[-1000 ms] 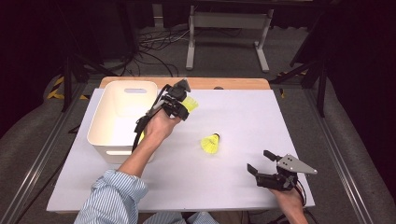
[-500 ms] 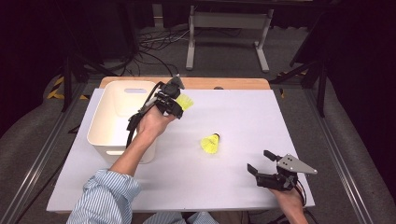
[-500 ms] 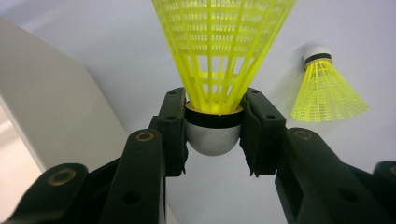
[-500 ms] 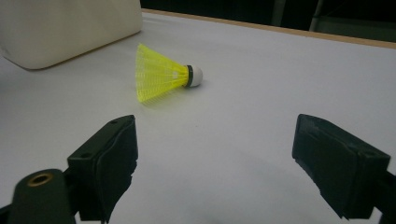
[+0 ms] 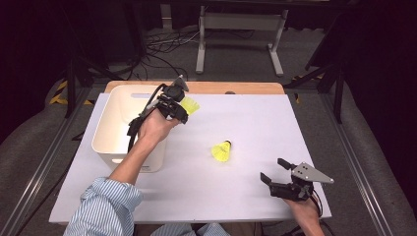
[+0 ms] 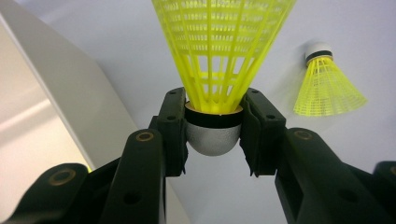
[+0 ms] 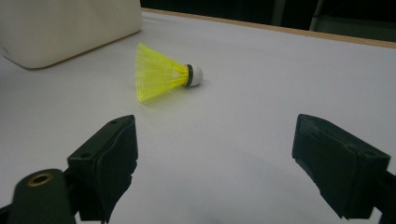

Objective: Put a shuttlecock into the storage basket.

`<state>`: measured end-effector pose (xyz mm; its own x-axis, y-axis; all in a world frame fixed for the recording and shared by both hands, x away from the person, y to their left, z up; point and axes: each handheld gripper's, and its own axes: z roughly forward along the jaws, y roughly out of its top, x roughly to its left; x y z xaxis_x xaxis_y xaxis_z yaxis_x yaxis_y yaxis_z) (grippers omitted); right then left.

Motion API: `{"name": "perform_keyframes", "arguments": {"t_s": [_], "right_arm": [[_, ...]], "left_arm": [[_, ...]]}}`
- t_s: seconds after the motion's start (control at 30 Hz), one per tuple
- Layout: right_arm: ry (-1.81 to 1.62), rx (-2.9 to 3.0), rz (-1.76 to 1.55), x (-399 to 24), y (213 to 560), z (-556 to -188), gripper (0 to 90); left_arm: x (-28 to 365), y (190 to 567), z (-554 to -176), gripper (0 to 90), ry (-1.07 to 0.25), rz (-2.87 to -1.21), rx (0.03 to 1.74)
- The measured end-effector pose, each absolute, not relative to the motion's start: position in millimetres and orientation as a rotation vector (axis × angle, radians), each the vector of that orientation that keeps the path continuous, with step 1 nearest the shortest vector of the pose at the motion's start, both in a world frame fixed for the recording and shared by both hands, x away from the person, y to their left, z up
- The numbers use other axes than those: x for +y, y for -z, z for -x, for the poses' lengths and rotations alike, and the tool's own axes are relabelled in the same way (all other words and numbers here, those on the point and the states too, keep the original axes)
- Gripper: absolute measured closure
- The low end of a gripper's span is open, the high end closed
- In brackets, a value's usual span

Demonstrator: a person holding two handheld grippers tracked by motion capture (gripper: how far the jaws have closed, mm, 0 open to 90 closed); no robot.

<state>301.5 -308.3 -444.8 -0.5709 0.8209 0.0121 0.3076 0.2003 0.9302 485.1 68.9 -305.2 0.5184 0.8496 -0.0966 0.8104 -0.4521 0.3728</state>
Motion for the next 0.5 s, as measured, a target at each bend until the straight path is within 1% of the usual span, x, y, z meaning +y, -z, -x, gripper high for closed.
{"name": "perform_keyframes", "arguments": {"t_s": [0.5], "right_arm": [[-1.360,1.985,-1.041,-309,445,-302,14.6]], "left_arm": [[81,296,-485,64.6,-0.139,-2.386,1.366]]}}
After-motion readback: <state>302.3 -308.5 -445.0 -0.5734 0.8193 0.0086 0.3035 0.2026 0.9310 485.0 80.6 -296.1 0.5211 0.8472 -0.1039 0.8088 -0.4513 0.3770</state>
